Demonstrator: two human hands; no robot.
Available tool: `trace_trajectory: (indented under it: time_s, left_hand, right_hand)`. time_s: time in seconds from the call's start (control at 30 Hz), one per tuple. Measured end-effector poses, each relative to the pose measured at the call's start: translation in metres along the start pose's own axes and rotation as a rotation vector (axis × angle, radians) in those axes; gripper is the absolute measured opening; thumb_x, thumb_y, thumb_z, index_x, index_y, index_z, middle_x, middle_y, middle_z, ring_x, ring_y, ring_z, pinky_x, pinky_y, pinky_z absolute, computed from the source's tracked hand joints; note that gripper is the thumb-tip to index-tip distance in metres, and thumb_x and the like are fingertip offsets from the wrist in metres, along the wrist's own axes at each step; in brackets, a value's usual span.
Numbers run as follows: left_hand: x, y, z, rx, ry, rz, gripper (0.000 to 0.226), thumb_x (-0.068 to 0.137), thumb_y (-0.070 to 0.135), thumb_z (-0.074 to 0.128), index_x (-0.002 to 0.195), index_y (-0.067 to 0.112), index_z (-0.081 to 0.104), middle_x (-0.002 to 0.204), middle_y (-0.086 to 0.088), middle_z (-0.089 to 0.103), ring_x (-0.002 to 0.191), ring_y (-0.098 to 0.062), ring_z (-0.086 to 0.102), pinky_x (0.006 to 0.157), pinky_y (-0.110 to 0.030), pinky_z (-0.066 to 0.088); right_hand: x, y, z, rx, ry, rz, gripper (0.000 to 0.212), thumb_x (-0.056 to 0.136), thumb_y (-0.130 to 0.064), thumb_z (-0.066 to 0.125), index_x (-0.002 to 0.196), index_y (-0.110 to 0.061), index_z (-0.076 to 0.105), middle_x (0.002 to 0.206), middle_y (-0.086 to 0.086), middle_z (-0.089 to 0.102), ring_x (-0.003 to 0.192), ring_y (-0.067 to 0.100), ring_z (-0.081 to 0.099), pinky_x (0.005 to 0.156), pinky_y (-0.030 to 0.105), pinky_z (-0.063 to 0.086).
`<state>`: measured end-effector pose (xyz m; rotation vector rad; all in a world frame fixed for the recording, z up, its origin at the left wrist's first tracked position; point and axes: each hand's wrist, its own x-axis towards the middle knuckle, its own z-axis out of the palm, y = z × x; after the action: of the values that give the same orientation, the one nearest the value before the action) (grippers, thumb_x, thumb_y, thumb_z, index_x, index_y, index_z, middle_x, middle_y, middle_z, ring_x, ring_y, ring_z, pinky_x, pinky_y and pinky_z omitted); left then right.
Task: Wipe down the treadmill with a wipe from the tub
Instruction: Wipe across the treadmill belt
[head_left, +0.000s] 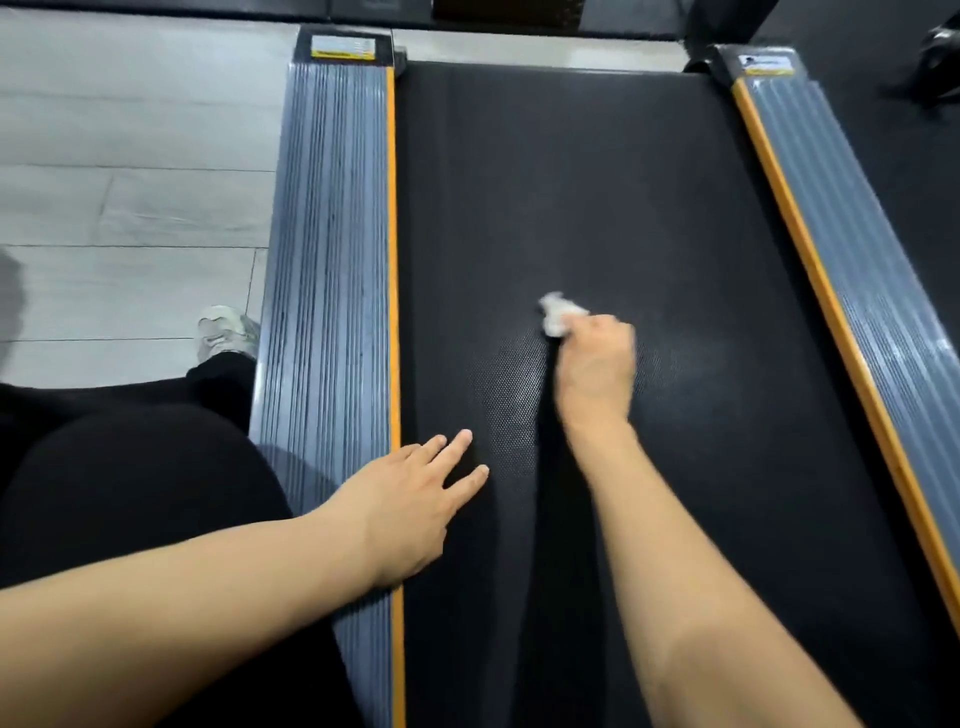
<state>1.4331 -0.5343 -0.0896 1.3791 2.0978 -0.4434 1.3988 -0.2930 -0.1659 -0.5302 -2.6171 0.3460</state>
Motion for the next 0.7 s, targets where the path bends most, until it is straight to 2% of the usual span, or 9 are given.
trace_trajectory:
  time_s: [0.07,0.13,0.23,0.3,0.37,0.43,0.5,0.6,0.7]
  left_hand:
    - [0.001,-0.001,0.000,-0.010,0.015,0.002,0.074,0.106,0.033,0.038,0.162,0.022,-0.009,0.168,-0.018,-0.015,0.156,-0.033,0.004,0.126,-0.041,0.011]
    - [0.002,-0.004,0.000,-0.005,0.014,0.007,0.076,0.105,0.035,0.040,0.162,0.022,-0.009,0.168,-0.019,-0.011,0.156,-0.034,0.005,0.127,-0.041,0.010]
    - [0.000,-0.006,-0.001,0.009,-0.013,0.016,0.078,0.106,0.036,0.041,0.162,0.023,-0.012,0.167,-0.019,-0.017,0.156,-0.033,0.004,0.126,-0.041,0.013]
    - [-0.001,-0.006,-0.004,0.013,-0.002,0.020,0.076,0.106,0.036,0.041,0.162,0.022,-0.009,0.167,-0.019,-0.015,0.155,-0.034,0.008,0.125,-0.042,0.017]
    - [0.000,-0.005,-0.006,0.009,0.048,0.029,0.072,0.105,0.033,0.042,0.163,0.021,0.001,0.168,-0.020,-0.006,0.151,-0.036,0.019,0.123,-0.044,0.022]
    - [0.002,-0.008,-0.005,0.010,0.112,0.023,0.065,0.103,0.030,0.043,0.160,0.021,0.014,0.166,-0.021,0.007,0.142,-0.037,0.030,0.118,-0.046,0.029]
    - [0.005,-0.009,-0.006,0.002,0.168,0.011,0.056,0.100,0.029,0.043,0.152,0.022,0.023,0.160,-0.018,0.019,0.131,-0.037,0.039,0.110,-0.047,0.036]
    - [0.008,-0.007,-0.005,-0.011,0.200,-0.016,0.048,0.099,0.029,0.044,0.144,0.019,0.030,0.147,-0.015,0.032,0.117,-0.034,0.045,0.098,-0.045,0.044]
    - [0.008,-0.008,-0.002,-0.007,0.172,-0.012,0.052,0.099,0.033,0.046,0.146,0.015,0.031,0.149,-0.018,0.034,0.122,-0.034,0.046,0.105,-0.045,0.040]
  right_hand:
    - [-0.023,-0.061,0.012,0.176,-0.095,-0.244,0.031,0.082,-0.016,0.048,0.095,-0.018,0.076,0.081,0.002,0.069,0.079,0.015,0.051,0.072,0.031,0.044]
    - [-0.040,-0.093,0.017,0.158,-0.198,-0.464,0.028,0.082,-0.011,0.047,0.095,-0.013,0.073,0.085,0.006,0.063,0.082,0.024,0.053,0.071,0.040,0.051]
    - [-0.020,-0.064,0.009,0.083,-0.237,-0.713,0.030,0.083,-0.008,0.048,0.097,-0.016,0.073,0.088,0.005,0.063,0.080,0.027,0.056,0.070,0.038,0.051]
    - [-0.003,-0.022,-0.002,-0.002,-0.092,-0.626,0.025,0.081,-0.015,0.050,0.089,-0.021,0.072,0.081,0.004,0.063,0.077,0.025,0.056,0.066,0.036,0.046]
    - [0.008,0.030,-0.016,-0.163,0.028,-0.307,0.019,0.076,-0.013,0.053,0.083,-0.020,0.070,0.076,0.008,0.060,0.072,0.032,0.057,0.061,0.035,0.039]
    - [0.006,0.058,-0.024,-0.281,0.023,0.043,0.019,0.077,-0.007,0.055,0.084,-0.015,0.071,0.079,0.013,0.060,0.069,0.035,0.057,0.063,0.037,0.040]
    - [0.001,0.041,-0.017,-0.326,0.014,0.226,0.018,0.080,-0.007,0.058,0.088,-0.014,0.073,0.080,0.015,0.062,0.070,0.036,0.058,0.065,0.039,0.043]
    - [-0.020,-0.043,0.005,-0.134,-0.091,0.021,0.020,0.080,-0.010,0.058,0.088,-0.021,0.072,0.077,0.010,0.060,0.068,0.033,0.058,0.063,0.039,0.045]
    - [-0.034,-0.091,0.017,0.076,-0.214,-0.335,0.021,0.082,-0.011,0.053,0.087,-0.018,0.072,0.077,0.008,0.056,0.067,0.030,0.053,0.063,0.037,0.042]
